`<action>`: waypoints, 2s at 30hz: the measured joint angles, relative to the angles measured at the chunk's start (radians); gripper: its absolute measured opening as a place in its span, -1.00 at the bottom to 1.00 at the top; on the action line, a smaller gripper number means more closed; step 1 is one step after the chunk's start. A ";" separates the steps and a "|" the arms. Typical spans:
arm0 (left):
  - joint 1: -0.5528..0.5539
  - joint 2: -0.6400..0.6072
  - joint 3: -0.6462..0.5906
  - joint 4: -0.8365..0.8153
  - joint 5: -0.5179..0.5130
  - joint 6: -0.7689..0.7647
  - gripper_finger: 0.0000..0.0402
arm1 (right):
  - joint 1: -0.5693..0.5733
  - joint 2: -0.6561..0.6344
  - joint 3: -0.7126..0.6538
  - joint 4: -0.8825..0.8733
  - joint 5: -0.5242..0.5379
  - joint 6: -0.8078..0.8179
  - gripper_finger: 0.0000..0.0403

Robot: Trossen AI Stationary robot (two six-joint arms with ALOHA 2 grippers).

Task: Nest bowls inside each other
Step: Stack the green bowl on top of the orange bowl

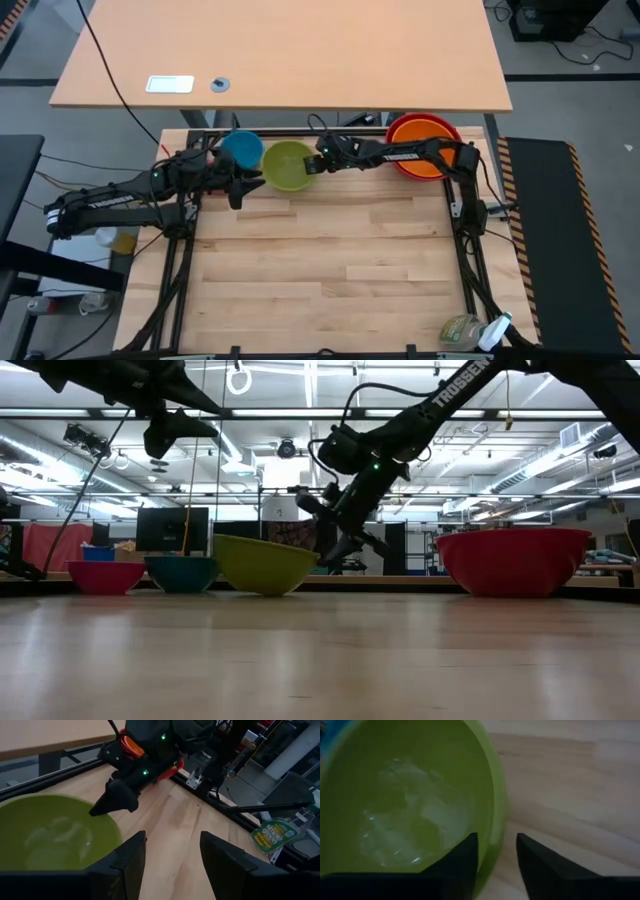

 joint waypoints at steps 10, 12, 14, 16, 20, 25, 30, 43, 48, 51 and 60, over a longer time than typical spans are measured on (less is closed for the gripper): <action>-0.002 0.000 0.000 0.000 0.002 0.001 -0.05 | 0.002 -0.014 0.071 -0.232 0.002 -0.062 -0.87; -0.002 0.000 0.000 0.000 0.002 0.001 -0.05 | 0.006 -0.011 0.103 -0.277 0.001 -0.088 -0.87; -0.002 0.000 0.000 0.000 0.002 0.001 -0.05 | 0.006 -0.011 0.139 -0.315 0.007 -0.116 -0.87; -0.002 0.000 0.000 0.000 0.002 0.001 -0.05 | 0.006 -0.011 0.174 -0.372 0.014 -0.144 -0.87; -0.002 0.000 0.000 0.000 -0.001 0.003 -0.05 | 0.000 -0.011 0.241 -0.483 0.029 -0.208 -0.87; -0.002 0.001 0.000 0.017 -0.005 0.003 -0.05 | -0.016 -0.012 0.316 -0.611 0.040 -0.273 -0.87; -0.002 0.034 0.000 0.031 -0.007 0.003 -0.05 | -0.045 -0.061 0.326 -0.684 0.042 -0.300 -0.87; 0.007 0.136 0.000 0.192 -0.009 -0.010 -0.05 | -0.110 -0.344 0.287 -0.958 0.301 -0.341 -0.85; 0.029 0.166 0.000 0.255 -0.009 -0.010 -0.05 | -0.153 -0.536 0.144 -0.966 0.323 -0.292 -0.85; 0.035 0.186 0.000 0.269 -0.009 -0.009 -0.05 | -0.186 -0.650 0.029 -0.964 0.330 -0.247 -0.85; 0.056 0.233 0.000 0.278 -0.009 -0.071 -0.05 | -0.314 -0.951 -0.285 -0.875 0.403 -0.124 -0.85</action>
